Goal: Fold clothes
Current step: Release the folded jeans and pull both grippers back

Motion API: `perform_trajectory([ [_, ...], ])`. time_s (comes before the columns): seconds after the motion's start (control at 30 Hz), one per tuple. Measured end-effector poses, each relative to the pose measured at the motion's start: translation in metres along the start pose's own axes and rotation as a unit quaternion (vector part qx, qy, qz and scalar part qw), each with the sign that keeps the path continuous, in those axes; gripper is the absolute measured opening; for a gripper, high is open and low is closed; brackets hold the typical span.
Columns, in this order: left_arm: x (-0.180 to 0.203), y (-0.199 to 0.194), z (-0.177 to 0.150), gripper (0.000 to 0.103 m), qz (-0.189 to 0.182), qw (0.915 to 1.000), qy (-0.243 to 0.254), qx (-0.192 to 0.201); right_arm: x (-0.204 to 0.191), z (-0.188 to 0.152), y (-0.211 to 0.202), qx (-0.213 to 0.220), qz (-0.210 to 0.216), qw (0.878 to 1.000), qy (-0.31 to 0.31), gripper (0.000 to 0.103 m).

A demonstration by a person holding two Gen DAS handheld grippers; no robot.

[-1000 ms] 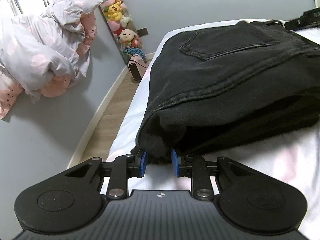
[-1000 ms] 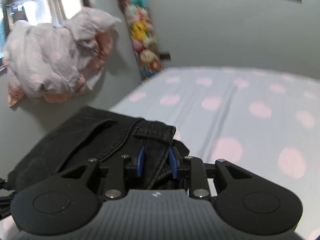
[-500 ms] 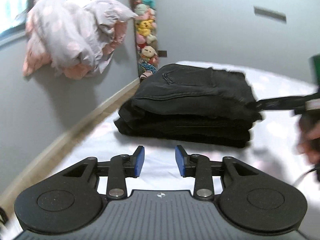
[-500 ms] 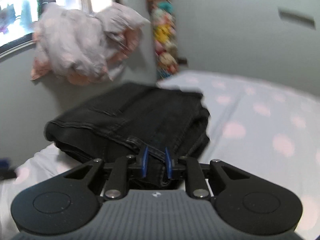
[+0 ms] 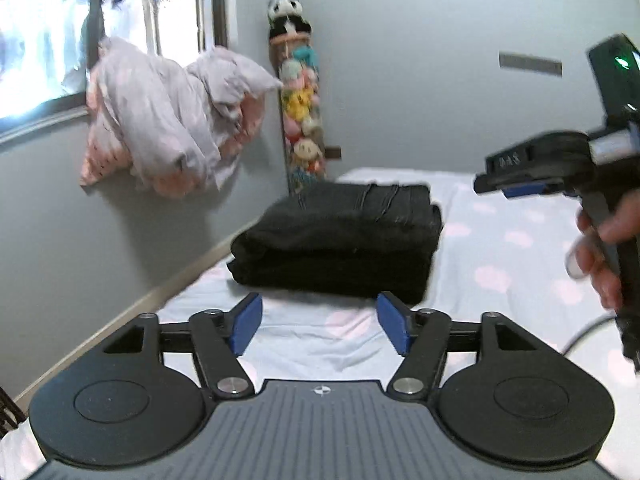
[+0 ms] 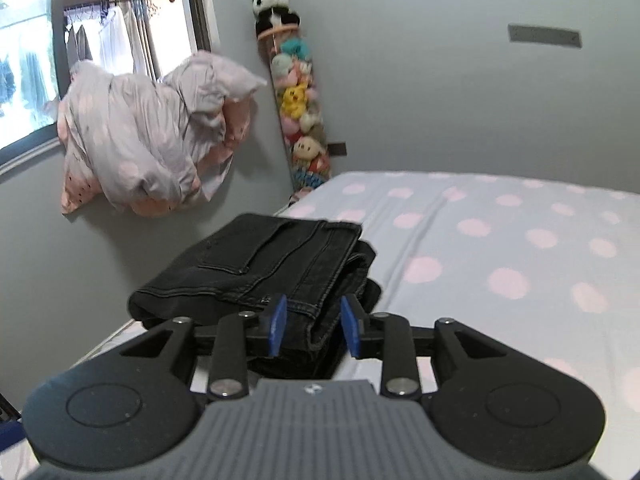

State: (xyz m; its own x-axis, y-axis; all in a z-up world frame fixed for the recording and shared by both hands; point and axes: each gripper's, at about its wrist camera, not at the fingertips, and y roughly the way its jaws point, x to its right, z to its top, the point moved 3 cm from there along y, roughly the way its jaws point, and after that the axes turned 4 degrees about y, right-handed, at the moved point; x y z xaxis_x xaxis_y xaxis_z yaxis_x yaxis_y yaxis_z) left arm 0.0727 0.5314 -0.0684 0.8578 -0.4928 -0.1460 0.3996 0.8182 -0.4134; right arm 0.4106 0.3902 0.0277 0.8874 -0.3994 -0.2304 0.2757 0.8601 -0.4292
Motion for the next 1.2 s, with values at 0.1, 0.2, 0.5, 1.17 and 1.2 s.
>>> perform_trajectory([
  [0.1, 0.004, -0.033, 0.0, 0.088, 0.004, 0.9995, -0.027, 0.014, -0.006, -0.007, -0.06, 0.016, 0.007, 1.0, -0.007, 0.042],
  [0.2, 0.008, -0.07, -0.004, 0.089, 0.004, 0.9988, -0.042, 0.026, -0.015, -0.024, -0.119, 0.023, 0.013, 1.0, -0.005, 0.048],
  [0.5, 0.023, -0.165, -0.005, 0.091, -0.021, 0.9971, -0.025, 0.069, -0.041, -0.082, -0.278, 0.08, 0.004, 0.996, -0.042, 0.067],
  [1.17, -0.006, -0.265, -0.047, 0.091, -0.01, 0.9995, -0.017, 0.024, -0.08, -0.155, -0.42, 0.09, -0.064, 0.993, -0.047, 0.09],
  [1.2, -0.008, -0.267, -0.051, 0.091, -0.007, 0.9997, -0.014, 0.02, -0.082, -0.159, -0.421, 0.085, -0.063, 0.993, -0.044, 0.09],
])
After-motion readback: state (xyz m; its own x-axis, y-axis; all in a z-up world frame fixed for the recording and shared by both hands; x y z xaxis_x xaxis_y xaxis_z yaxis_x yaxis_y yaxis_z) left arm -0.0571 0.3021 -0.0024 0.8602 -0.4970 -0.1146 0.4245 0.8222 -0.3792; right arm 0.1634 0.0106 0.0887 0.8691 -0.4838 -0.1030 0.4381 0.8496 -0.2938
